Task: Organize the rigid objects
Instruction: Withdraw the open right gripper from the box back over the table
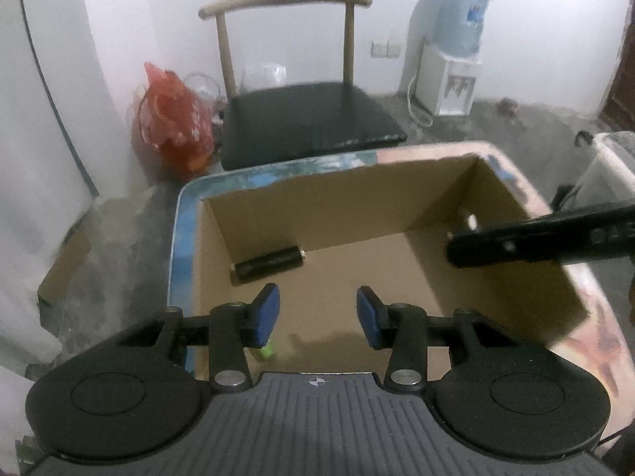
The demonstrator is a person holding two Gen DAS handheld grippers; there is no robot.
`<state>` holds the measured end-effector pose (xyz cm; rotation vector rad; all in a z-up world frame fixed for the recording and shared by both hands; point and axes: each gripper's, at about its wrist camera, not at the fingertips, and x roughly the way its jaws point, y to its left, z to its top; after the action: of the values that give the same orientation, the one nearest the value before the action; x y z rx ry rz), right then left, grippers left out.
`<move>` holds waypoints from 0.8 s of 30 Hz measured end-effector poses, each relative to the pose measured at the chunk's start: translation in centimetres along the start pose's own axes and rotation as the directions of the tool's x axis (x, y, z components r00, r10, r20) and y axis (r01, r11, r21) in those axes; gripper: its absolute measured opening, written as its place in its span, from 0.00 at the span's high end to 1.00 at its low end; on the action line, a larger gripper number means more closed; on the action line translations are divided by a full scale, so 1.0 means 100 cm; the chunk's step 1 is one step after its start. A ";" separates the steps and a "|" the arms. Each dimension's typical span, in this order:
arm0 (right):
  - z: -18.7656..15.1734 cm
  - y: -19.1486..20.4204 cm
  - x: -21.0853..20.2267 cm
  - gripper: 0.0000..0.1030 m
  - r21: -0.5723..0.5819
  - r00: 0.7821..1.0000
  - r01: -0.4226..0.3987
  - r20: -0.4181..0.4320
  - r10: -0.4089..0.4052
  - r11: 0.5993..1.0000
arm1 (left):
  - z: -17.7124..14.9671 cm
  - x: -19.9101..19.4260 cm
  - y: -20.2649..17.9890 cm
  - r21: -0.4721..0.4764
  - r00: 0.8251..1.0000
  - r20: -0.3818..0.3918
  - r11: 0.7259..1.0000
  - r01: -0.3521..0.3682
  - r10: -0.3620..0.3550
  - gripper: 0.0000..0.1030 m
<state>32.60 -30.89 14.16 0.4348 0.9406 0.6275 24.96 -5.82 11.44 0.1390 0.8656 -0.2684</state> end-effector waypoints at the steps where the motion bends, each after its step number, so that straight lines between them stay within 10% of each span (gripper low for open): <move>1: -0.006 0.001 -0.010 0.81 -0.003 1.000 -0.008 0.018 0.008 1.000 | -0.004 -0.009 0.000 0.001 1.000 0.017 1.000 0.006 -0.006 0.59; 17: -0.080 0.034 -0.064 0.79 -0.079 0.992 -0.073 0.101 0.081 0.994 | -0.083 -0.083 0.002 -0.022 0.972 0.207 0.993 0.118 -0.111 0.54; 24: -0.155 0.015 -0.105 0.79 -0.068 0.972 0.021 0.236 -0.005 0.997 | -0.133 -0.065 -0.023 0.051 0.934 0.132 0.943 0.328 -0.332 0.49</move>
<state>14.43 -35.64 13.29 0.4297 0.6933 0.5809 10.52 -3.79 7.85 -0.0011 0.7434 -0.5991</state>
